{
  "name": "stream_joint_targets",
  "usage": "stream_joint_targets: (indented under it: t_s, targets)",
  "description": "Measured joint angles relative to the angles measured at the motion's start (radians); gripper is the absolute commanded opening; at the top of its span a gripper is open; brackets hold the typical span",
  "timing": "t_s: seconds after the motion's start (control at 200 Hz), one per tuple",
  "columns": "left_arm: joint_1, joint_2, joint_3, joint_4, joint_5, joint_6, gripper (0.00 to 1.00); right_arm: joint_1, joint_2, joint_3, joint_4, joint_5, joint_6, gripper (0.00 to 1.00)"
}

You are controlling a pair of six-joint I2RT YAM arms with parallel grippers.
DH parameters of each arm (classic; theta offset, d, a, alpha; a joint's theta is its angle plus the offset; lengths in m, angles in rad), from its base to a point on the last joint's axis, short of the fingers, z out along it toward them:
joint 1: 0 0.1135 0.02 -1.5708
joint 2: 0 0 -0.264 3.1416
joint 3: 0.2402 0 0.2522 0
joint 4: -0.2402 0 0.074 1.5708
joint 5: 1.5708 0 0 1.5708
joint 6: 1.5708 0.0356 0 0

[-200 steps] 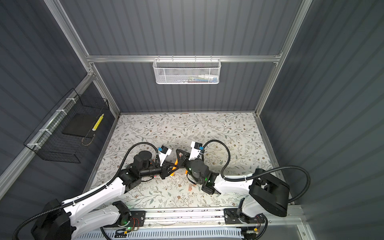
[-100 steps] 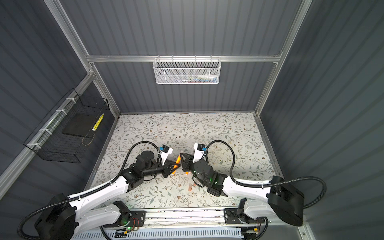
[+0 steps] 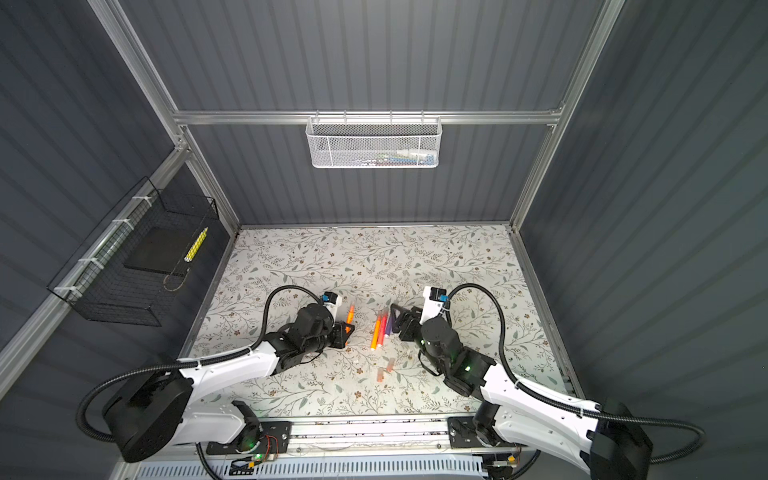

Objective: Insert the pens into the pen caps
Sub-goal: 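Lower the capped orange marker beside the other capped markers and release with left gripper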

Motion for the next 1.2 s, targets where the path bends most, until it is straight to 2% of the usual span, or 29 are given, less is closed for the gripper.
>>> stream_joint_targets:
  t_s: [0.275, 0.395, 0.49, 0.575, 0.785, 0.97, 1.201]
  targets:
    - [-0.035, 0.152, 0.096, -0.041, -0.057, -0.066, 0.0, -0.296, -0.116, -0.018, -0.157, 0.067, -0.092, 0.8]
    - [-0.052, 0.212, 0.143, -0.057, -0.069, -0.074, 0.0, -0.394, -0.113, -0.049, -0.168, 0.103, -0.13, 0.81]
    - [-0.067, 0.265, 0.193, -0.079, -0.069, -0.077, 0.0, -0.467, -0.07, -0.072, -0.171, 0.122, -0.141, 0.77]
    - [-0.076, 0.307, 0.233, -0.093, -0.069, -0.077, 0.0, -0.502, -0.021, -0.074, -0.171, 0.111, -0.147, 0.76]
    - [-0.078, 0.369, 0.279, -0.108, -0.076, -0.078, 0.0, -0.505, 0.031, -0.072, -0.181, 0.089, -0.151, 0.77]
    - [-0.078, 0.371, 0.288, -0.126, -0.076, -0.077, 0.14, -0.505, -0.025, -0.076, -0.18, 0.085, -0.151, 0.79]
    - [-0.078, 0.362, 0.311, -0.16, -0.088, -0.054, 0.43, -0.505, -0.079, -0.109, -0.175, 0.083, -0.151, 0.81]
